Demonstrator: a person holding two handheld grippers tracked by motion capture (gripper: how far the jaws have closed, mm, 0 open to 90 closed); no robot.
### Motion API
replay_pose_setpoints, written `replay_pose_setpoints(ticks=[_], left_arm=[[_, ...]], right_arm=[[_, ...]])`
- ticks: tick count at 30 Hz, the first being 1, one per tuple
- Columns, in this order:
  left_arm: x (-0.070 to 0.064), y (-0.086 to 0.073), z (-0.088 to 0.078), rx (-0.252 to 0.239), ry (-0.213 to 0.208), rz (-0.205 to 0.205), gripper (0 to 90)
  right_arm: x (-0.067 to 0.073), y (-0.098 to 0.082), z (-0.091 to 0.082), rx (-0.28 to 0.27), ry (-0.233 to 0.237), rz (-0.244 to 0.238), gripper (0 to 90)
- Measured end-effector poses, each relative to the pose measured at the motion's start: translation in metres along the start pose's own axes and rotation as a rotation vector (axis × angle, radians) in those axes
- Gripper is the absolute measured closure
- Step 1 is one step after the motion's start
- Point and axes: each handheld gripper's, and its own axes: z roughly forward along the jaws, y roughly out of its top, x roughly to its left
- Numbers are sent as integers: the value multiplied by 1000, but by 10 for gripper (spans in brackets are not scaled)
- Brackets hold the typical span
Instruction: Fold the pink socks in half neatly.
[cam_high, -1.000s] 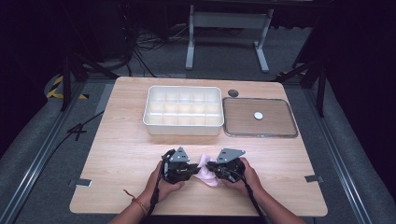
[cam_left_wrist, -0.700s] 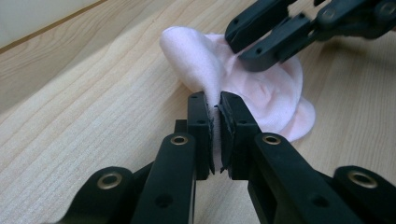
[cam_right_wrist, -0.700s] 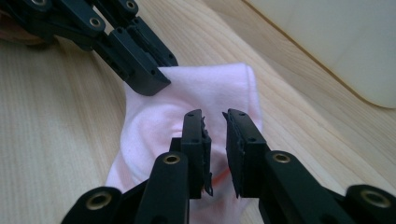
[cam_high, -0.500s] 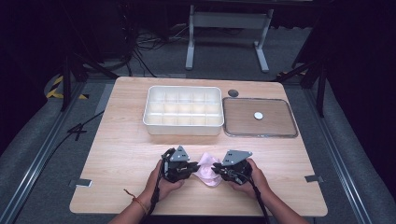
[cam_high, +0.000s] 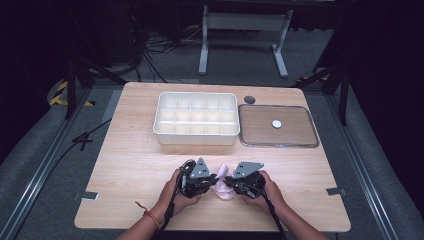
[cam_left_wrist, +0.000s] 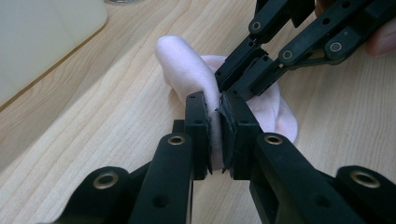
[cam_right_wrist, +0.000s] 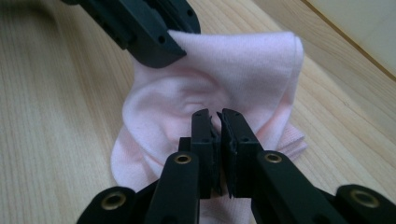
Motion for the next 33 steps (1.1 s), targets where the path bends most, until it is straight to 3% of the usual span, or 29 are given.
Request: replay_pose_setpoints(ticks=[2,4,6,11,15,16,18,25,30,33], left_arm=[[-2,2,2,-3,-5,-3,818],[-4,2,4,13,11,29,820],[-5,2,4,12,14,24,820],[-1,-1,2,14,23,15,826],[-2,0,3,-1,19,9,826],[-4,0,3,-6,14,23,826],[-6,1,4,-12,17,35,824],[-21,5,12,13,16,144,823],[-24,3,12,31,15,162,824],[-22,2,13,37,2,160,825]], right_arm=[[2,2,1,0,-10,-5,843],[2,2,2,-7,-14,0,839],[1,2,2,-11,-9,6,825],[-6,2,-17,-53,-15,25,775],[-10,-3,-19,-28,-20,40,782],[-9,-6,-14,3,-24,39,791],[-9,-6,-10,8,-24,36,797],[-7,-7,-7,-3,-43,49,803],[-8,-8,-7,-9,-38,55,796],[-13,-8,-14,-17,-15,68,746]])
